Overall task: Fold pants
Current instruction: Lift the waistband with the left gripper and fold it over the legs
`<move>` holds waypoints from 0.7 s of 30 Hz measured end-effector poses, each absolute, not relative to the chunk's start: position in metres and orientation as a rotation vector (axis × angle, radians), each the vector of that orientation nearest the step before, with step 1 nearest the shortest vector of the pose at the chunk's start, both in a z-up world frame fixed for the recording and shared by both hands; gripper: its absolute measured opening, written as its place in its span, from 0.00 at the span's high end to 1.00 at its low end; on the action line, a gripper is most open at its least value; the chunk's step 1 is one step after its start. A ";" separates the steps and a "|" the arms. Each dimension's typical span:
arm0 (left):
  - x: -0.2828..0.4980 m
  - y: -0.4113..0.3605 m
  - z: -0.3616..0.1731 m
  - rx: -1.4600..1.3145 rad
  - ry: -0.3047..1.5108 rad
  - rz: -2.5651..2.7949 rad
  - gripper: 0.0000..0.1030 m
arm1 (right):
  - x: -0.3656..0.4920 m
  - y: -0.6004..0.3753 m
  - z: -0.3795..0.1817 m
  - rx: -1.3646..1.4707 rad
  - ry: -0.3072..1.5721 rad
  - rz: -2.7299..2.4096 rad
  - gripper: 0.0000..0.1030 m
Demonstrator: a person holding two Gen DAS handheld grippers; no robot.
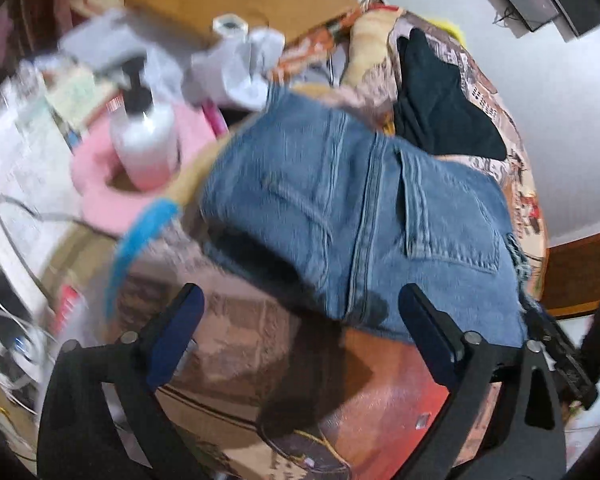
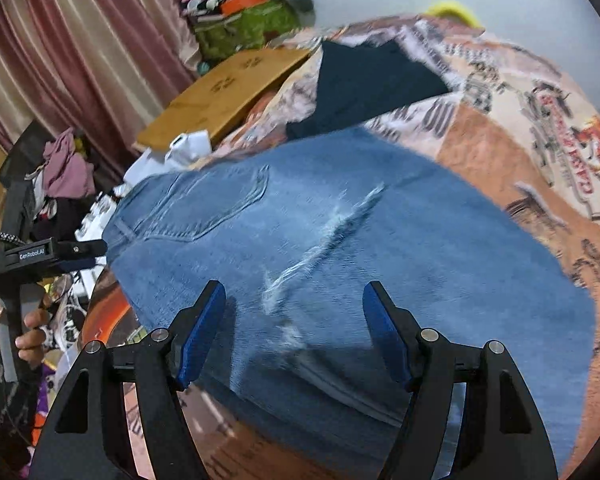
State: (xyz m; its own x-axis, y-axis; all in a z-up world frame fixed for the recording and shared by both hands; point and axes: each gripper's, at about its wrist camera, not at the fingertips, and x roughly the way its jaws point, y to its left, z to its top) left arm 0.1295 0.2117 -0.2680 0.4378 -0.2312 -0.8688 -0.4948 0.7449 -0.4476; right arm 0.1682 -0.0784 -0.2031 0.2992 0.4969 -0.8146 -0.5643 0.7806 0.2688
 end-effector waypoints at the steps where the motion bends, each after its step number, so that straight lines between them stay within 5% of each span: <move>1: 0.129 0.211 -0.273 -0.789 1.145 0.153 0.09 | 0.168 -0.076 -0.205 -0.080 1.051 0.702 0.30; 9: 0.145 0.212 -0.299 -0.972 1.129 0.010 0.10 | 0.170 -0.072 -0.206 -0.075 1.068 0.725 0.29; 11: 0.152 0.214 -0.302 -0.957 1.122 0.025 0.17 | 0.170 -0.070 -0.207 -0.080 1.067 0.725 0.28; 13: 0.159 0.217 -0.306 -0.931 1.124 0.069 0.36 | 0.169 -0.069 -0.207 -0.086 1.065 0.724 0.28; 17: 0.169 0.224 -0.307 -0.912 1.100 0.094 0.49 | 0.170 -0.069 -0.207 -0.083 1.067 0.730 0.28; 19: 0.171 0.225 -0.300 -0.853 1.079 0.143 0.70 | 0.172 -0.070 -0.206 -0.068 1.072 0.735 0.28; 21: 0.173 0.225 -0.287 -0.796 1.053 0.171 0.73 | 0.173 -0.074 -0.202 -0.037 1.080 0.741 0.28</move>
